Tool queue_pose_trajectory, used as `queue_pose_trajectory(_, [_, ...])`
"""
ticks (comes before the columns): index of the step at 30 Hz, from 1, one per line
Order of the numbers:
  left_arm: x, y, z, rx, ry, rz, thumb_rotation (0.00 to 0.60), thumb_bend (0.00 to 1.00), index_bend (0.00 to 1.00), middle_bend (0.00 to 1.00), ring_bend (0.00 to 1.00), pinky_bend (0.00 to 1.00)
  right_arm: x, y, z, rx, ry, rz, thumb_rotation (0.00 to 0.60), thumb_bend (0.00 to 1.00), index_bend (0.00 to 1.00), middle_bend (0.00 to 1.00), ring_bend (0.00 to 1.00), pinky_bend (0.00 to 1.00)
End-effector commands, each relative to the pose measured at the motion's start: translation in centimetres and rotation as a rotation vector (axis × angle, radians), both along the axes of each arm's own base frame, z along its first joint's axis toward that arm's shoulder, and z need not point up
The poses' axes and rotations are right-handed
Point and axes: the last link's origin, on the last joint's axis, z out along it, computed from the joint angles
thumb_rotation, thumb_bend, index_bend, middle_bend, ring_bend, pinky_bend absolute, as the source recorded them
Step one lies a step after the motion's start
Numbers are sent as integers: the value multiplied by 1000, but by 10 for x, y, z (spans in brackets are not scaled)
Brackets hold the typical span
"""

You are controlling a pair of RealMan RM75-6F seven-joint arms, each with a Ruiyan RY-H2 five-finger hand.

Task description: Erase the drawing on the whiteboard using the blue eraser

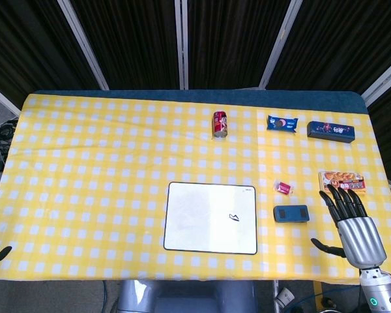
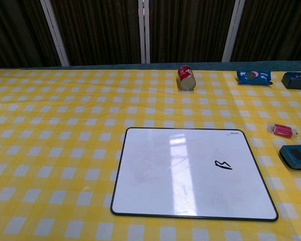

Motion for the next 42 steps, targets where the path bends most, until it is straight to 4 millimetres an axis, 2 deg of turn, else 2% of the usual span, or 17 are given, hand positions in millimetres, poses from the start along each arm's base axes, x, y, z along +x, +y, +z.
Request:
queue_pose_trajectory(1, [0, 0, 0, -1, 0, 2, 600, 0, 0, 0, 0, 0, 0, 0, -1, 3, 0, -2, 600, 0, 72, 0, 0, 0])
queue_pose_trajectory(13, [0, 5, -1, -3, 0, 3, 600, 0, 0, 0, 0, 0, -1, -6, -13, 77, -13, -27, 600, 0, 84, 1, 0, 0])
queue_pose_trajectory(15, [-1, 7, -2, -2, 2, 8, 600, 0, 0, 0, 0, 0, -2, -13, -19, 114, -13, -24, 600, 0, 114, 30, 0, 1])
queue_pose_trajectory(18, [-2, 9, -3, -7, 4, 19, 600, 0, 0, 0, 0, 0, -8, -30, -32, 174, 30, 0, 600, 0, 157, 128, 22, 49])
queue_pose_trajectory(22, [-3, 12, -6, -13, 17, 33, 600, 0, 0, 0, 0, 0, -22, -54, -50, 285, 99, 15, 600, 15, 226, 267, 161, 179])
queue_pose_trajectory(24, [-3, 12, -8, -14, 20, 40, 600, 0, 0, 0, 0, 0, -29, -64, -58, 315, 121, 7, 600, 39, 245, 302, 207, 223])
queue_pose_trajectory(31, [-6, 14, -11, -14, 39, 64, 600, 0, 0, 0, 0, 0, -36, -84, -77, 346, 146, -4, 600, 61, 273, 313, 227, 263])
queue_pose_trajectory(32, [-7, 15, -12, -17, 43, 73, 600, 0, 0, 0, 0, 0, -36, -89, -85, 360, 157, -13, 600, 66, 274, 313, 227, 267])
queue_pose_trajectory(42, [-8, 17, -14, -18, 48, 79, 600, 0, 0, 0, 0, 0, -38, -100, -104, 367, 172, -35, 600, 122, 306, 340, 255, 341])
